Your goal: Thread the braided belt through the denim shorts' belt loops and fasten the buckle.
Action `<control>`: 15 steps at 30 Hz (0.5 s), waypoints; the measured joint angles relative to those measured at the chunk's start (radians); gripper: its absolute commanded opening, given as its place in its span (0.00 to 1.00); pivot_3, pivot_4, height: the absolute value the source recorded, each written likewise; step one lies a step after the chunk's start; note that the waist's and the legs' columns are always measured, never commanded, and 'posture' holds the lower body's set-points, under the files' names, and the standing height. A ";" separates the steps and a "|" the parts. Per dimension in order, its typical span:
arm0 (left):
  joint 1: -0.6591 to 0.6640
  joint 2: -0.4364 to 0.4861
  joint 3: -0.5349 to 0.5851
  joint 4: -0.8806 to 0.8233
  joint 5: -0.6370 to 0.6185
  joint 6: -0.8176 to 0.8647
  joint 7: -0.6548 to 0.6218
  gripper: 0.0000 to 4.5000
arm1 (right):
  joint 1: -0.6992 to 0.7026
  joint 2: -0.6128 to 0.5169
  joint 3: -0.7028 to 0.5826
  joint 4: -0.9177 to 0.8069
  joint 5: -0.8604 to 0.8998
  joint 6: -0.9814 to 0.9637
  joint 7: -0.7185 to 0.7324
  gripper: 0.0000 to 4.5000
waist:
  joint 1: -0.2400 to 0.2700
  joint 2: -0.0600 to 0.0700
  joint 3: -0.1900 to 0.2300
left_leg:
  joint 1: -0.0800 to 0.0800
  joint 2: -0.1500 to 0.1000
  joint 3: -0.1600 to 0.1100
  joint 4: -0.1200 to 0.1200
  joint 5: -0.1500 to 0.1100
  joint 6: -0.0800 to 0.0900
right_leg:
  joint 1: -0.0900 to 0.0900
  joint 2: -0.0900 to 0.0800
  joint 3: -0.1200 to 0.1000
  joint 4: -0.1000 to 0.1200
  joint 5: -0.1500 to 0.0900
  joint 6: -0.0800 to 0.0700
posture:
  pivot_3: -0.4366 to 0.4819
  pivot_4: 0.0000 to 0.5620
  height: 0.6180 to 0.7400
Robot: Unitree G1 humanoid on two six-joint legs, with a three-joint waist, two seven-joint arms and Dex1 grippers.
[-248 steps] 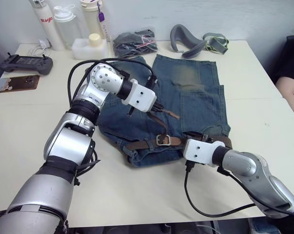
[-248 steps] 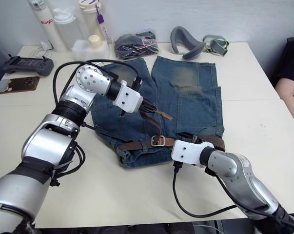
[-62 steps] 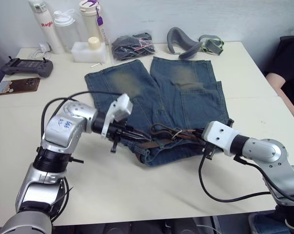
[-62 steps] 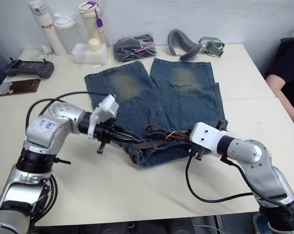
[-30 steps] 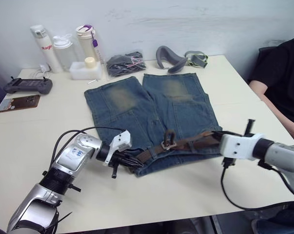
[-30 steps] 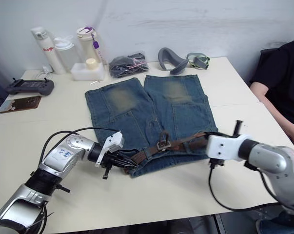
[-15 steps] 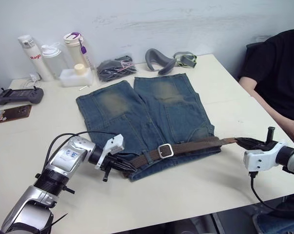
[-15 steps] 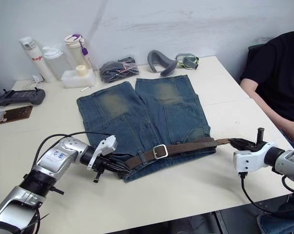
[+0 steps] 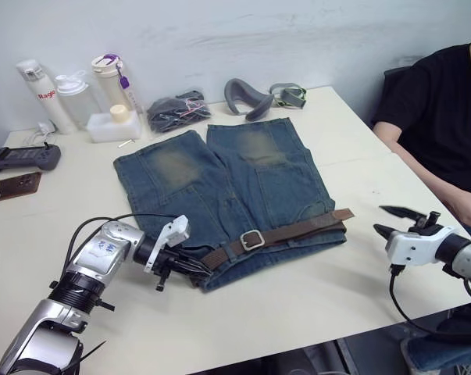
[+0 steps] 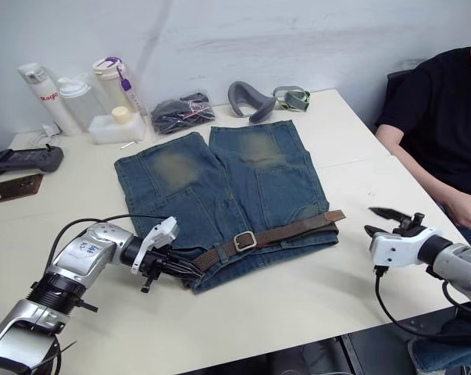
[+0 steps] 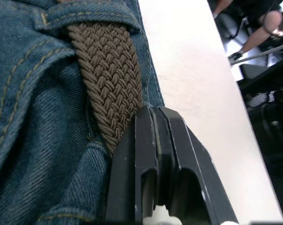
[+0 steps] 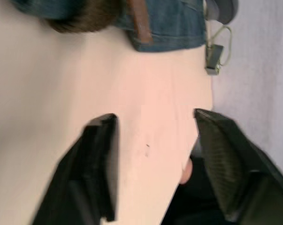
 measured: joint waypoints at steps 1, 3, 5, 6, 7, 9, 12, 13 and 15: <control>-0.004 0.006 0.010 -0.007 -0.014 0.033 -0.004 0.00 | 0.017 0.000 -0.019 -0.025 0.039 0.022 0.020 0.98 | 0.001 -0.001 0.001 | -0.002 0.000 0.000 0.000 0.000 0.000 | -0.003 0.001 0.001 0.002 0.000 0.000 | 0.48 0.27 1.00; -0.005 0.042 0.041 -0.033 -0.058 0.119 -0.011 0.00 | 0.056 0.006 -0.064 -0.090 0.151 0.087 0.072 0.99 | 0.002 -0.007 0.009 | -0.006 0.002 -0.001 0.001 0.001 -0.002 | -0.012 0.004 0.002 0.005 0.000 -0.001 | 0.48 0.27 1.00; -0.003 0.106 0.101 -0.066 -0.114 0.206 -0.021 0.15 | 0.093 0.012 -0.132 -0.160 0.281 0.172 0.128 1.00 | 0.003 -0.014 0.015 | -0.022 0.005 -0.002 0.007 0.003 -0.006 | -0.027 0.006 0.002 0.010 0.000 -0.001 | 0.48 0.27 1.00; 0.005 0.145 0.146 -0.094 -0.152 0.245 -0.034 0.22 | 0.108 0.021 -0.173 -0.200 0.362 0.239 0.160 1.00 | 0.004 -0.016 0.017 | -0.030 0.006 -0.003 0.011 0.003 -0.008 | -0.034 0.007 0.002 0.013 -0.001 -0.001 | 0.48 0.27 1.00; 0.008 0.176 0.189 -0.120 -0.184 0.272 -0.044 0.31 | 0.117 0.029 -0.206 -0.228 0.430 0.297 0.185 1.00 | 0.007 -0.017 0.018 | -0.035 0.007 -0.003 0.013 0.003 -0.008 | -0.039 0.007 0.002 0.013 0.000 -0.001 | 0.48 0.27 1.00; 0.022 0.214 0.287 -0.169 -0.258 0.312 -0.058 0.50 | 0.131 0.049 -0.261 -0.289 0.579 0.437 0.240 1.00 | 0.013 -0.018 0.020 | -0.036 0.006 -0.003 0.014 0.002 -0.007 | -0.040 0.005 0.001 0.012 0.000 -0.001 | 0.48 0.27 1.00; 0.036 0.197 0.440 -0.196 -0.308 0.317 0.030 0.81 | 0.133 0.093 -0.328 -0.352 0.816 0.700 0.289 1.00 | 0.028 -0.018 0.022 | -0.036 0.005 -0.002 0.014 -0.002 -0.001 | -0.039 0.002 0.000 0.011 0.000 -0.001 | 0.48 0.27 1.00; 0.043 0.188 0.469 -0.196 -0.307 0.308 0.063 0.90 | 0.131 0.103 -0.341 -0.359 0.869 0.761 0.292 1.00 | 0.031 -0.018 0.023 | -0.036 0.005 -0.002 0.014 -0.003 0.000 | -0.039 0.002 0.000 0.011 0.000 0.000 | 0.48 0.27 1.00; 0.090 0.139 0.547 -0.202 -0.294 0.251 0.176 0.98 | 0.128 0.119 -0.372 -0.382 0.995 0.916 0.309 1.00 | 0.033 -0.017 0.024 | -0.036 0.003 -0.002 0.013 -0.003 0.000 | -0.039 -0.001 -0.001 0.011 0.000 0.000 | 0.48 0.27 1.00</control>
